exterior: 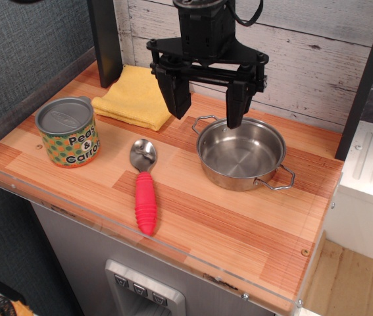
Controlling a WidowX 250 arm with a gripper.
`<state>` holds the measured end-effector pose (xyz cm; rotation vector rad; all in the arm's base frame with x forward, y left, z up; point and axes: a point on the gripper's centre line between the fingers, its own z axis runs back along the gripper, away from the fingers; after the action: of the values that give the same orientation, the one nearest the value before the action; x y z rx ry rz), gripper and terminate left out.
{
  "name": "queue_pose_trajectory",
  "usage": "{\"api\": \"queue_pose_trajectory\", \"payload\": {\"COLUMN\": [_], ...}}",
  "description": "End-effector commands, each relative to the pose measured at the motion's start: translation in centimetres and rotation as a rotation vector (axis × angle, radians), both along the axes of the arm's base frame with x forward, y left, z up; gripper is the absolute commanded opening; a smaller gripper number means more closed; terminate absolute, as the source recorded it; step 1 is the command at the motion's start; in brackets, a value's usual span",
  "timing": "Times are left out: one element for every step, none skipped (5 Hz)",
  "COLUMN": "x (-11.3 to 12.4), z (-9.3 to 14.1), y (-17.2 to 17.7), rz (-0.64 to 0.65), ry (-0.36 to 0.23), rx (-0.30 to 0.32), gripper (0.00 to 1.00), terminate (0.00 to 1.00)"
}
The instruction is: Place the spoon horizontally parallel to the front of the table.
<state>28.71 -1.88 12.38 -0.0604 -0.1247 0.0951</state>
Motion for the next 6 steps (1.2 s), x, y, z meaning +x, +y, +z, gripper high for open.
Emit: {"api": "queue_pose_trajectory", "payload": {"x": [0.0, -1.3, -2.8, -3.4, -2.7, -2.6], "z": [0.0, -2.1, -3.3, -5.3, -7.3, -8.5], "y": [0.0, 2.6, 4.7, 5.8, 6.1, 6.4], "rz": [0.0, 0.137, 0.242, 0.285, 0.31, 0.353], "ry": [0.0, 0.051, 0.053, 0.057, 0.028, 0.022], "rx": [0.0, 0.082, 0.187, 0.198, 0.188, 0.173], "gripper": [1.0, 1.0, 1.0, 1.0, 1.0, 1.0], "terminate": [0.0, 0.0, 0.0, 0.0, 0.0, 0.0]}}
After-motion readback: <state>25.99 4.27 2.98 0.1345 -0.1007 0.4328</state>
